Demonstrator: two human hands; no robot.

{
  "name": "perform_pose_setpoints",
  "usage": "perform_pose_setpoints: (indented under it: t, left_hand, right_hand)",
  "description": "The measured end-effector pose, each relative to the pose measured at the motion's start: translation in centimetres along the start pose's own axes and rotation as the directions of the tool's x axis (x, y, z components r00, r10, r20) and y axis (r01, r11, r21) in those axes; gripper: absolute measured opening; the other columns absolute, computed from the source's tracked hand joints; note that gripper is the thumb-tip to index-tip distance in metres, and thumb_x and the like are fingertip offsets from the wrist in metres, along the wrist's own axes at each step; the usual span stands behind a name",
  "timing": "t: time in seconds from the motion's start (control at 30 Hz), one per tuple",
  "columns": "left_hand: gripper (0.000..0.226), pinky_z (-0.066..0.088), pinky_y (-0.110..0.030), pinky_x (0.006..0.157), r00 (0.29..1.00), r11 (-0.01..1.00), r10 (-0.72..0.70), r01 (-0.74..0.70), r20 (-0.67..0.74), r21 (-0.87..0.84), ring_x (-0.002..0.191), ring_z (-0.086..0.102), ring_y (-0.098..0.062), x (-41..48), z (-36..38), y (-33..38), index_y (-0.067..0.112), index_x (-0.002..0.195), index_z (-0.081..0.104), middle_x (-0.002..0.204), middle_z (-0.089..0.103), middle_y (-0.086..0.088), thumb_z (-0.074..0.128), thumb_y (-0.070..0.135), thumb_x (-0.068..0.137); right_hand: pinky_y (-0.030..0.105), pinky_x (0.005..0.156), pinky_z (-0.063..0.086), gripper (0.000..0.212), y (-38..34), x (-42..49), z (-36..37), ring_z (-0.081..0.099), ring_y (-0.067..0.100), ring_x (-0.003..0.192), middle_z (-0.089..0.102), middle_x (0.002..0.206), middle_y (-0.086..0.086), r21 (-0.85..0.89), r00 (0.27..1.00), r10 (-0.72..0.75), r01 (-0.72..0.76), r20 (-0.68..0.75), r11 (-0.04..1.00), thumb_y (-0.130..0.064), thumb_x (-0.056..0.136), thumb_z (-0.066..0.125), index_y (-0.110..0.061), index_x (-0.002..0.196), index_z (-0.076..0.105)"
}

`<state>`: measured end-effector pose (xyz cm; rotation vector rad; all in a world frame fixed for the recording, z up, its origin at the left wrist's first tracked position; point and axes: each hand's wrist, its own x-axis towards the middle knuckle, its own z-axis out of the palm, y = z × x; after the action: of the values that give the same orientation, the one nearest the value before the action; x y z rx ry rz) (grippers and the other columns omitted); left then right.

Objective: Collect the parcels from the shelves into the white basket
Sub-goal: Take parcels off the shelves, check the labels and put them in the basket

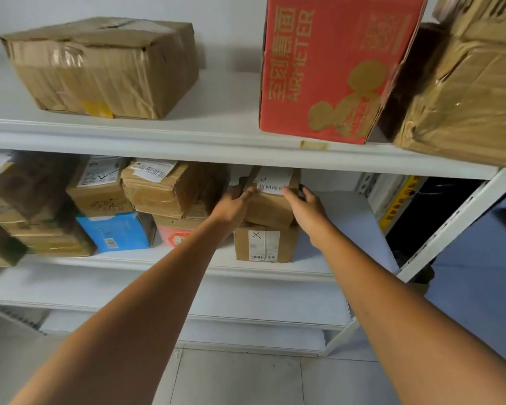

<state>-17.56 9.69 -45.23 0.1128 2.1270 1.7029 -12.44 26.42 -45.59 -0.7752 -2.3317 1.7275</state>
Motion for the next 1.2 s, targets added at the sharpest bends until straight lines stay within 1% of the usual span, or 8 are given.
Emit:
perform_pose_setpoints:
  t: [0.1,0.23,0.37,0.47,0.6,0.7,0.97,1.2]
  left_hand:
    - [0.047,0.053,-0.048,0.092,0.999,0.999,0.033,-0.033,-0.007,-0.026,0.109,0.056,-0.032,-0.4,0.4,-0.5,0.02,0.13,0.051,0.119,0.054,-0.017,0.05,0.048,0.093]
    - [0.046,0.047,-0.048,0.1,0.999,0.999,0.04,-0.04,0.021,0.016,0.111,0.055,-0.031,-2.4,0.4,-0.6,0.018,0.134,0.051,0.123,0.055,-0.015,0.05,0.043,0.095]
    - [0.048,0.048,-0.041,0.098,0.999,0.998,0.044,-0.045,0.031,0.05,0.111,0.054,-0.023,-6.6,0.8,0.1,0.023,0.141,0.045,0.125,0.056,-0.005,0.052,0.037,0.096]
    - [0.041,0.048,-0.025,0.085,0.999,0.999,0.048,-0.049,0.022,0.015,0.109,0.053,-0.016,-10.7,1.3,0.6,0.03,0.136,0.047,0.119,0.057,0.006,0.052,0.036,0.096]
    - [0.047,0.041,-0.04,0.102,0.998,0.998,0.018,-0.015,-0.058,0.062,0.125,0.049,-0.025,-16.0,1.1,0.6,0.023,0.139,0.047,0.138,0.052,-0.004,0.048,0.042,0.096]
    - [0.048,0.041,-0.038,0.1,0.99,0.99,0.014,0.007,-0.142,0.143,0.123,0.05,-0.025,-20.1,-0.2,0.2,0.017,0.14,0.046,0.14,0.051,-0.009,0.047,0.04,0.098]
    - [0.043,0.043,-0.024,0.08,0.919,0.875,-0.039,0.221,-0.392,0.432,0.112,0.059,-0.023,-30.7,-8.2,-2.9,0.023,0.136,0.051,0.128,0.062,-0.005,0.056,0.034,0.095]
    - [0.042,0.048,-0.036,0.097,0.779,0.775,-0.113,0.457,-0.617,0.435,0.113,0.058,-0.022,-38.8,-18.5,-8.2,0.024,0.135,0.05,0.127,0.061,-0.005,0.052,0.038,0.095]
  right_hand:
    - [0.026,0.073,0.045,0.072,0.1,-0.4,0.0,0.049,0.02,0.12,0.046,0.143,-0.004,0.06,0.999,0.007,-0.01,0.043,0.998,-0.058,0.087,0.057,-0.03,0.148,0.033]
    - [0.047,0.097,0.05,0.06,-0.1,-2.2,-0.6,0.055,0.024,0.117,0.055,0.135,-0.002,0.167,0.997,0.042,-0.052,0.065,0.985,-0.047,0.087,0.063,-0.03,0.141,0.044]
    - [0.054,0.087,0.055,0.049,-0.1,-5.9,-2.2,0.06,0.024,0.108,0.061,0.124,-0.003,0.266,0.985,0.095,-0.131,0.141,0.955,-0.039,0.088,0.066,-0.035,0.134,0.051]
    - [0.047,0.079,0.058,0.036,-0.1,-9.3,-3.5,0.061,0.021,0.103,0.064,0.117,-0.007,0.313,0.978,0.092,-0.149,0.189,0.938,-0.037,0.088,0.066,-0.042,0.123,0.056]
    - [0.036,0.073,0.053,0.032,0.1,-13.6,-5.1,0.062,0.018,0.103,0.067,0.112,-0.012,0.316,0.972,0.047,-0.12,0.23,0.941,-0.033,0.089,0.065,-0.039,0.121,0.059]
    - [0.039,0.08,0.053,0.033,0.4,-16.7,-5.6,0.06,0.016,0.105,0.066,0.114,-0.012,0.283,0.954,0.026,-0.115,0.299,0.952,-0.034,0.091,0.063,-0.04,0.123,0.058]
    - [0.025,0.069,0.05,0.039,-0.8,-23.6,-0.5,0.062,0.01,0.102,0.067,0.115,-0.013,0.182,0.822,-0.03,-0.09,0.569,0.979,-0.033,0.091,0.062,-0.044,0.128,0.054]
    - [0.02,0.058,0.053,0.03,-4.3,-27.5,10.7,0.069,-0.001,0.084,0.072,0.099,-0.021,0.084,0.63,-0.039,-0.042,0.776,0.996,-0.029,0.092,0.062,-0.052,0.109,0.058]
